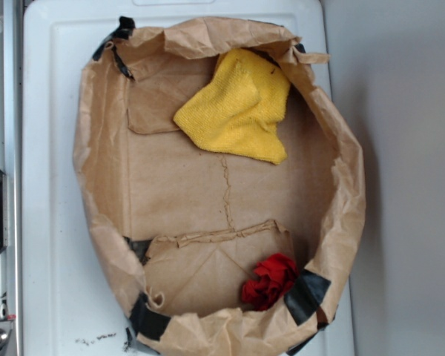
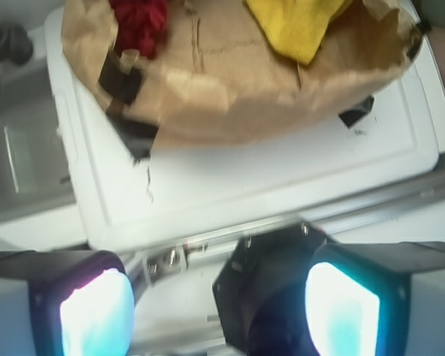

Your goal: Grab the yellow cloth.

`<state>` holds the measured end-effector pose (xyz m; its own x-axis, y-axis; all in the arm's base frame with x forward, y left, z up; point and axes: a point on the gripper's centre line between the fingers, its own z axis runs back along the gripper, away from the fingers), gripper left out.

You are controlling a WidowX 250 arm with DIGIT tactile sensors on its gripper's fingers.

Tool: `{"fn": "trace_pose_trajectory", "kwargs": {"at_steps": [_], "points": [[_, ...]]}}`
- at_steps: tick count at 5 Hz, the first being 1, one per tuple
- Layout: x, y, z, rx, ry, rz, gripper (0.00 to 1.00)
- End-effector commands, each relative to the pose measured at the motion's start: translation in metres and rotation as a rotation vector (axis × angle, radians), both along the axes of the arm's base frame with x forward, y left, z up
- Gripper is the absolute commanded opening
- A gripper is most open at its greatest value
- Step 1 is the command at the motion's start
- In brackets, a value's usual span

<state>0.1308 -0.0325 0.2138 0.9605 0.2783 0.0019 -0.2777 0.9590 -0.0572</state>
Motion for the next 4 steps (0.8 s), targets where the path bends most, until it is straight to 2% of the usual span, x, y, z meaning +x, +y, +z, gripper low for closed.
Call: {"fn": "trace_pose_trajectory", "kwargs": {"at_steps": [1,2,3,4], "points": [[0.007,0.008,-0.007,0.028,-0.063,-0.011,1.0],[0.015,-0.002,-0.015,0.068,-0.091,-0.079,1.0],[0.04,0.006,-0.021,0.058,-0.092,-0.065,1.0],[0.058,0.012,-0.023,0.077,-0.086,-0.051,1.0]]}}
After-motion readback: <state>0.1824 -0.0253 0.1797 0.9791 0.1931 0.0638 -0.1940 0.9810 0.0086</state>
